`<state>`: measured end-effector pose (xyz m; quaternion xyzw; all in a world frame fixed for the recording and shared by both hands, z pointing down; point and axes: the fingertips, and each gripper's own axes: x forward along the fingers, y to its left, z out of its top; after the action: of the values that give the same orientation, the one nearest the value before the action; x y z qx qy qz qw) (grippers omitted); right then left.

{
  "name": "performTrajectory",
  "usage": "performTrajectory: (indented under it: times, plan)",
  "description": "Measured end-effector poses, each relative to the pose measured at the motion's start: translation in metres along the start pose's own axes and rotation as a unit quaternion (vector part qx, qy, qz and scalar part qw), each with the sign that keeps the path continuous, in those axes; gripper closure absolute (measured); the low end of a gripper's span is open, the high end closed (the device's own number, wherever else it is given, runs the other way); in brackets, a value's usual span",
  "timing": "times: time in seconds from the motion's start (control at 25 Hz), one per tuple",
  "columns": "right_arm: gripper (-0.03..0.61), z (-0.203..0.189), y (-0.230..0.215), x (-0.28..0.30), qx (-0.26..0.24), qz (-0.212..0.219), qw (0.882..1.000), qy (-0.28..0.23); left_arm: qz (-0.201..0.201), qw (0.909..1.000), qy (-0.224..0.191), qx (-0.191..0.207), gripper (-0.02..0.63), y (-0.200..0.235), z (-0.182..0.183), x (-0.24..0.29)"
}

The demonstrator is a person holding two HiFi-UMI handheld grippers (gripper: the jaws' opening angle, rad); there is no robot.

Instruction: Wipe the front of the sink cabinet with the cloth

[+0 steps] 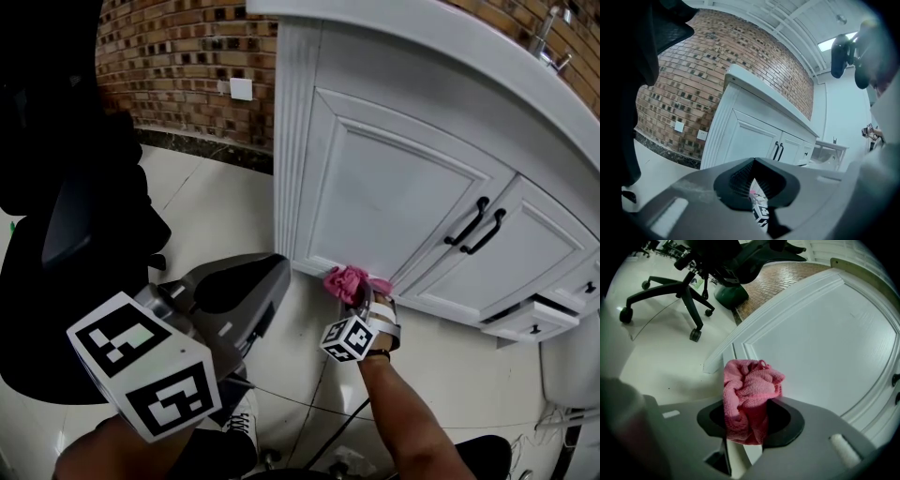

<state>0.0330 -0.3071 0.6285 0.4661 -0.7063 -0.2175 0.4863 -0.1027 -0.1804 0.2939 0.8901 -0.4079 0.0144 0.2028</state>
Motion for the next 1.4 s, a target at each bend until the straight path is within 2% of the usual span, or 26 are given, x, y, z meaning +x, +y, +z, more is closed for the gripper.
performTrajectory:
  times: [0.36, 0.48, 0.6, 0.72, 0.84, 1.04, 1.24, 1.4]
  plan:
    - [0.423, -0.001, 0.0, 0.003, -0.019, 0.002, 1.0, 0.003, -0.007, 1.0, -0.006, -0.002, 0.611, -0.002, 0.003, -0.005]
    - [0.423, -0.002, 0.001, 0.003, -0.02, 0.02, 0.999, 0.014, -0.006, 0.9999, -0.012, 0.002, 0.611, -0.002, 0.007, -0.008]
    - [0.423, -0.001, 0.0, -0.003, -0.019, 0.038, 0.999, 0.018, 0.006, 0.9996, -0.015, 0.024, 0.611, 0.001, 0.01, -0.009]
    - [0.423, 0.015, -0.006, -0.02, -0.022, 0.033, 0.999, -0.002, 0.019, 0.9985, -0.015, 0.05, 0.611, 0.005, 0.012, -0.014]
    - [0.423, 0.039, -0.023, -0.041, -0.025, 0.017, 0.999, -0.031, 0.017, 0.9982, -0.024, 0.052, 0.611, 0.001, 0.017, -0.02]
    - [0.423, 0.085, -0.07, -0.085, 0.002, -0.023, 0.995, -0.097, 0.003, 0.9975, -0.052, 0.048, 0.611, -0.009, 0.029, -0.028]
    - [0.422, 0.164, -0.161, -0.148, -0.007, -0.109, 0.978, -0.176, -0.012, 0.997, -0.061, 0.047, 0.611, -0.019, 0.031, -0.036]
    - [0.422, 0.213, -0.222, -0.185, -0.035, -0.167, 0.965, -0.199, -0.019, 0.9962, -0.075, 0.039, 0.611, -0.023, 0.038, -0.042]
